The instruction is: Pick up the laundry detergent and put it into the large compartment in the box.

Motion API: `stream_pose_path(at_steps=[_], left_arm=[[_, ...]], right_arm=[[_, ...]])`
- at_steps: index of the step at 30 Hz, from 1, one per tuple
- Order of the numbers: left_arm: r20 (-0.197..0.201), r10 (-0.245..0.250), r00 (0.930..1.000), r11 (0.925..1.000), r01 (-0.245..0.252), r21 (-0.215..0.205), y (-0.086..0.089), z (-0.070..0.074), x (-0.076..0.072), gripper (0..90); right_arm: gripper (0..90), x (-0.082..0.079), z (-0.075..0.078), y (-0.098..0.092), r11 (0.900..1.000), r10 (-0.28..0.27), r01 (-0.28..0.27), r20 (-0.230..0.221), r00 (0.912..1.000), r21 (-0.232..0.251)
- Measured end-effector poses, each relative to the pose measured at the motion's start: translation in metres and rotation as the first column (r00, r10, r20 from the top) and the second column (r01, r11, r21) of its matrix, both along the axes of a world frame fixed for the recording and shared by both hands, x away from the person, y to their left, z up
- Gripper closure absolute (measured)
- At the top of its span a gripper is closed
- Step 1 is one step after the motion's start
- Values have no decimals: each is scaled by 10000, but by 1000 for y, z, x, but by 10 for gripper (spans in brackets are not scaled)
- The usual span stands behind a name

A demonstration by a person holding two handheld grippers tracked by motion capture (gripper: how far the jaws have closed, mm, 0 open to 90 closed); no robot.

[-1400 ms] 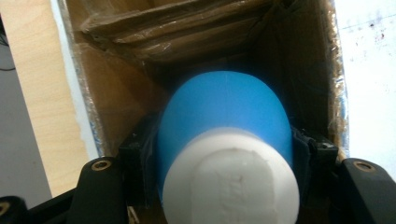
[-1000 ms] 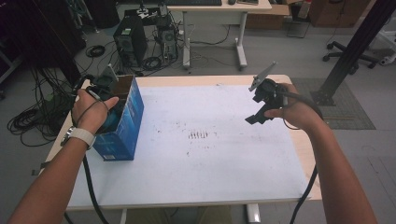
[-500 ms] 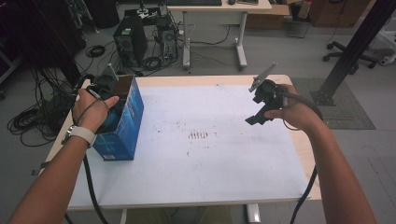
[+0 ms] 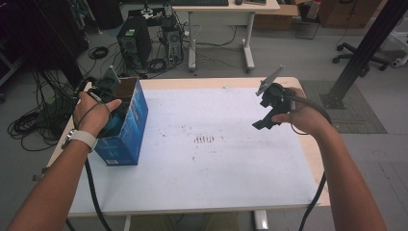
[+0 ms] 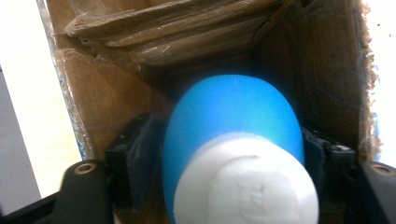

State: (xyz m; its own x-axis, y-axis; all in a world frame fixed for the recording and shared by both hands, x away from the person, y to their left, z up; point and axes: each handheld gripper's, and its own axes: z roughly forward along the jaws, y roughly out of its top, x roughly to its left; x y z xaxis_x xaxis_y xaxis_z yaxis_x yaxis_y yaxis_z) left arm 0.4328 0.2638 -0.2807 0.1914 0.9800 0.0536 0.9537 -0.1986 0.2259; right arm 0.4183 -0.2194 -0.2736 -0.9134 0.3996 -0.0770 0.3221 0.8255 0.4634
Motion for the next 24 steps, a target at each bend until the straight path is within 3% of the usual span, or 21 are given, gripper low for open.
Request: stream_pose_path(at_steps=[5, 24], left_arm=[[-45, -7, 10000, 10000, 7, -36, 0, 0, 0, 239], [-48, -141, 9999, 9999, 141, 82, -1, 2, -1, 218]], right_arm=[[103, 0, 0, 0, 10000, -21, 21, 5, 10000, 6], [103, -1, 1, 0, 10000, 12, -12, 30, 10000, 6]])
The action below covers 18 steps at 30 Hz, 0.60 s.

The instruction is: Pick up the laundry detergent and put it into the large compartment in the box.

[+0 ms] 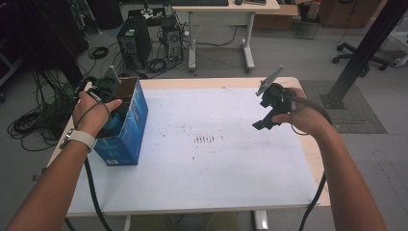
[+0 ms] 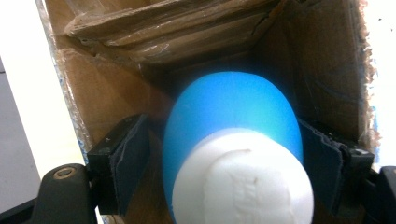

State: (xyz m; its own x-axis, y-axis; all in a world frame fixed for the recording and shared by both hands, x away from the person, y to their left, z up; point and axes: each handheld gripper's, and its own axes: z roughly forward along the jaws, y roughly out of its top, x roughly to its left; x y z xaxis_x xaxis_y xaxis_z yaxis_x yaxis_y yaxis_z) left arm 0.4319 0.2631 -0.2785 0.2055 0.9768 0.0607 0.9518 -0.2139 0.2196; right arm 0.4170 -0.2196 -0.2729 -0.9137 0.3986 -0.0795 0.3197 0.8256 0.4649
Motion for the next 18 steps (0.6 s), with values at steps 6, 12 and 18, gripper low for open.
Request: stream_pose_path(at_steps=[6, 12, 18], left_arm=[[67, -100, 9999, 9999, 100, 12, 0, 4, -1, 214], [118, -108, 9999, 9998, 106, 156, -1, 6, -2, 189], [123, -61, 9999, 10000, 61, 54, 0, 7, -2, 188]], right_arm=[[103, -1, 1, 0, 10000, 22, -22, 11, 10000, 13], [103, -2, 1, 1, 10000, 38, -38, 21, 10000, 33], [103, -3, 2, 0, 10000, 25, -26, 41, 10000, 66]])
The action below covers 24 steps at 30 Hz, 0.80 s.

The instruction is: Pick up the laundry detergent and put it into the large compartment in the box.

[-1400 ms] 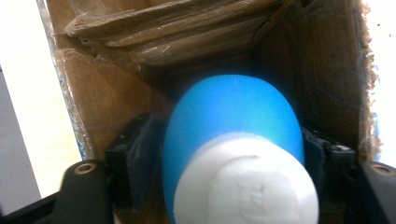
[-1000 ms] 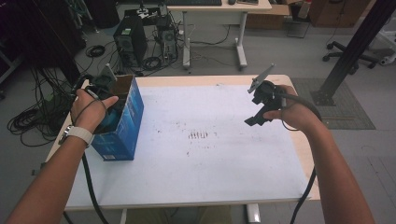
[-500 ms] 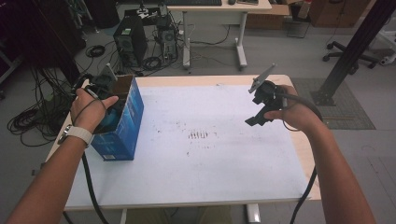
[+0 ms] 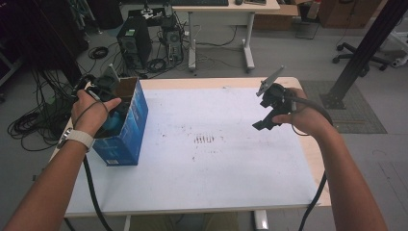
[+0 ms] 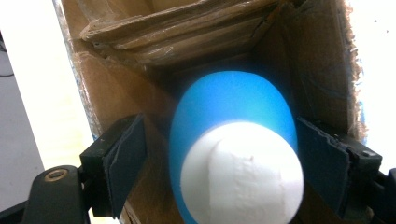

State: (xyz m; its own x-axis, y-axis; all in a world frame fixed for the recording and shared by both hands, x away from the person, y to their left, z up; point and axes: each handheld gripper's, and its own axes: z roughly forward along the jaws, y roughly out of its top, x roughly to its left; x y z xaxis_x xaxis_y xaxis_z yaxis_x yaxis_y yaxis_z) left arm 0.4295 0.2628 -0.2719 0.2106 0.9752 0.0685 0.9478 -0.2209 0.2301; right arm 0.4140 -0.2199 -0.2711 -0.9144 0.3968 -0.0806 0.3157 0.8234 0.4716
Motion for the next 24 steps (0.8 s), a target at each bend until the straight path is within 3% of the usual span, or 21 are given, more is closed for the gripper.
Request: stream_pose_path(at_steps=[13, 24], left_arm=[[-1, 2, 10000, 9999, -2, -154, 1, 4, -2, 188], [30, -75, 10000, 9991, 76, -408, 2, 14, -6, 135]], right_arm=[[103, -1, 1, 0, 10000, -2, 2, 35, 10000, 14], [103, -2, 2, 0, 10000, 14, -14, 49, 10000, 32]])
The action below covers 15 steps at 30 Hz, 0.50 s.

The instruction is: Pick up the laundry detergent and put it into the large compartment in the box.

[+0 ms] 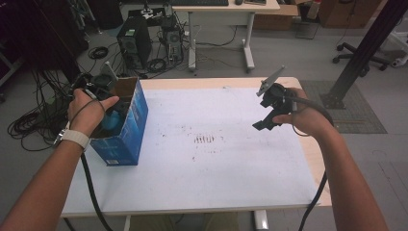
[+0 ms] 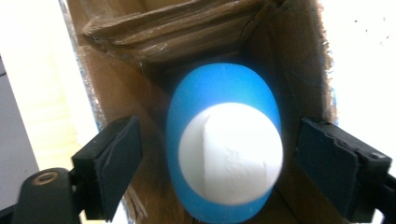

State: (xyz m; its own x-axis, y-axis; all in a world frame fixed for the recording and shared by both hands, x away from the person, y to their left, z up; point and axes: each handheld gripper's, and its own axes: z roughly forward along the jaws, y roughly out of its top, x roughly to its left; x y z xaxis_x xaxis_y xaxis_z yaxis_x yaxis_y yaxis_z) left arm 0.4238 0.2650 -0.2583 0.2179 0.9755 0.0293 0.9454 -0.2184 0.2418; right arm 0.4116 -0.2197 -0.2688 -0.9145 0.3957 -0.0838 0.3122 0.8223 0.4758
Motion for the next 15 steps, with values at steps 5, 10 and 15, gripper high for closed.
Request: stream_pose_path(at_steps=[5, 10, 15], left_arm=[[70, -178, 9998, 9998, 178, -26, -3, 10, -2, 130], [89, -233, 9997, 9997, 233, -26, -5, 15, -4, 98], [184, -384, 9991, 9993, 383, 39, -8, 24, -7, 90]], right_arm=[[103, -1, 1, 0, 10000, -10, 10, 29, 10000, 9], [103, -3, 2, -1, 10000, 0, 0, 57, 10000, 32], [103, -4, 3, -4, 10000, -35, 35, 84, 10000, 30]])
